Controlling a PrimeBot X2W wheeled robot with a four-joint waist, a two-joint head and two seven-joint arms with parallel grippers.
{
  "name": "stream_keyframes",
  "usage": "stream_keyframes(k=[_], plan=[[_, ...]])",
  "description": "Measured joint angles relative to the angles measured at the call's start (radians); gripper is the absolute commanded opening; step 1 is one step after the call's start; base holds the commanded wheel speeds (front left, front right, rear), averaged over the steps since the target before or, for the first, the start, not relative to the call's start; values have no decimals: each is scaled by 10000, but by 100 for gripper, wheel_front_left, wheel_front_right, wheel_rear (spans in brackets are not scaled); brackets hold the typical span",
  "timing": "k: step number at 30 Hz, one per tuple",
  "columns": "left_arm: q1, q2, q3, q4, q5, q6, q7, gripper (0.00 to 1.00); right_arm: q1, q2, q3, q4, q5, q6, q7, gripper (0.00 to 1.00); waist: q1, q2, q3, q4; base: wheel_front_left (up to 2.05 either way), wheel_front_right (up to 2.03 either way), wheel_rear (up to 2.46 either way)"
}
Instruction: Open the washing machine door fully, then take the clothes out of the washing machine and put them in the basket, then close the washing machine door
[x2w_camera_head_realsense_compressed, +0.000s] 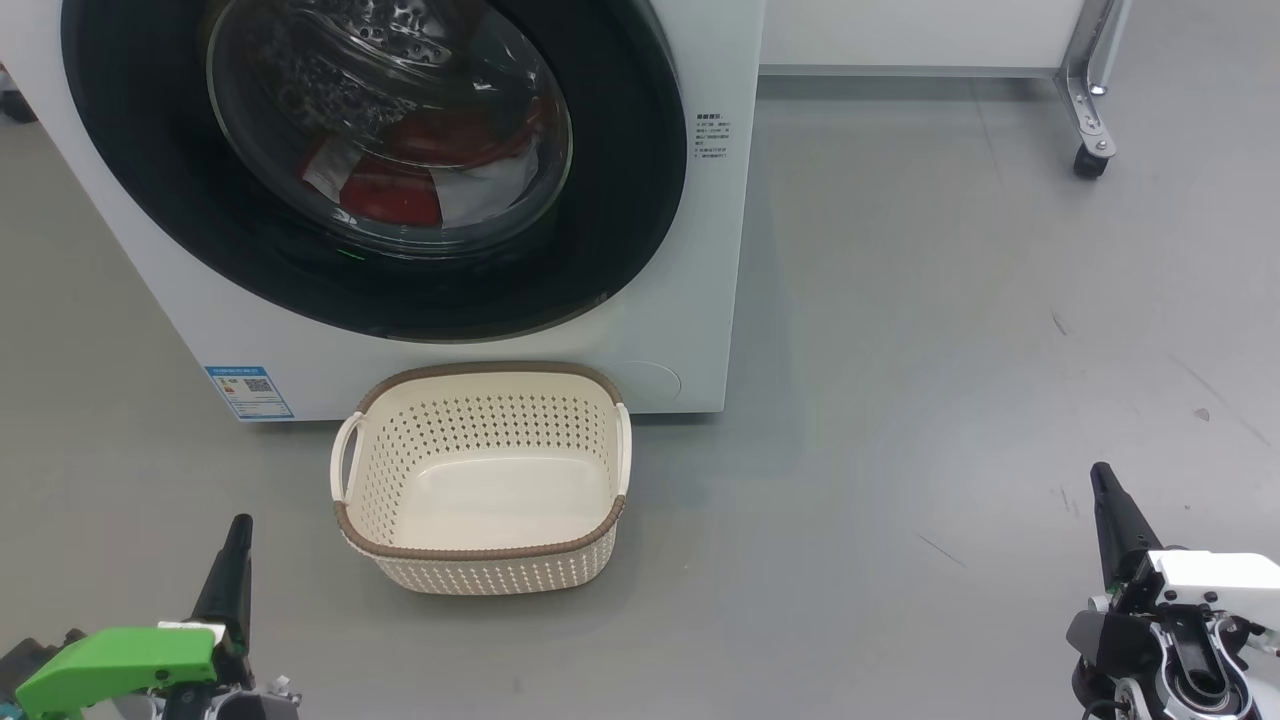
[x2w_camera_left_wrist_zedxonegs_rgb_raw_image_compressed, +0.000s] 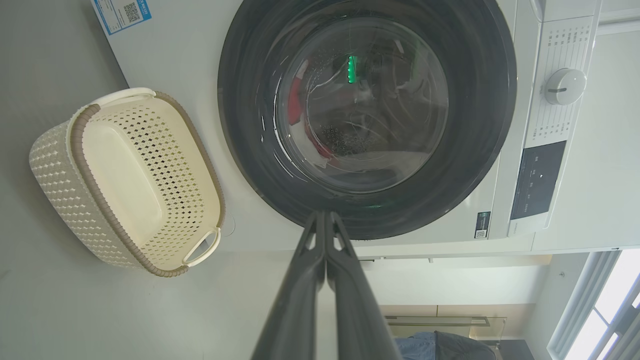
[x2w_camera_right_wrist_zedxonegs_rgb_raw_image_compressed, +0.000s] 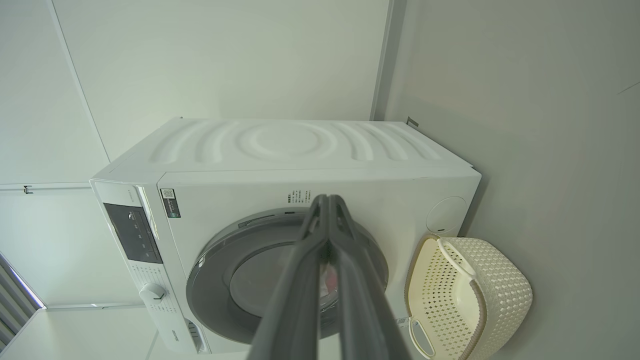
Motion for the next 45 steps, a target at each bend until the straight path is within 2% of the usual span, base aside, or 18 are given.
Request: stream_keyframes(k=[9, 10, 19, 45], plan=[[0, 0, 0, 0, 0, 0, 0, 0, 0, 0, -4, 0, 0, 0, 0, 0, 0, 0, 0, 0, 0, 0, 0], [5, -4, -4, 19, -2, 2, 0, 100, 5, 8, -2, 21, 2, -2, -2, 100, 0, 0, 0, 0, 0, 0, 0], [615, -311, -111, 662, -19, 2, -17, 100, 715, 391, 48, 646, 6, -10, -35, 100, 0, 0, 6, 1, 0, 0, 0], [613, -297, -295, -184, -2, 2, -895, 100, 686, 347, 439, -499, -621, -10, -886, 100, 0, 0, 50, 107, 0, 0, 0]])
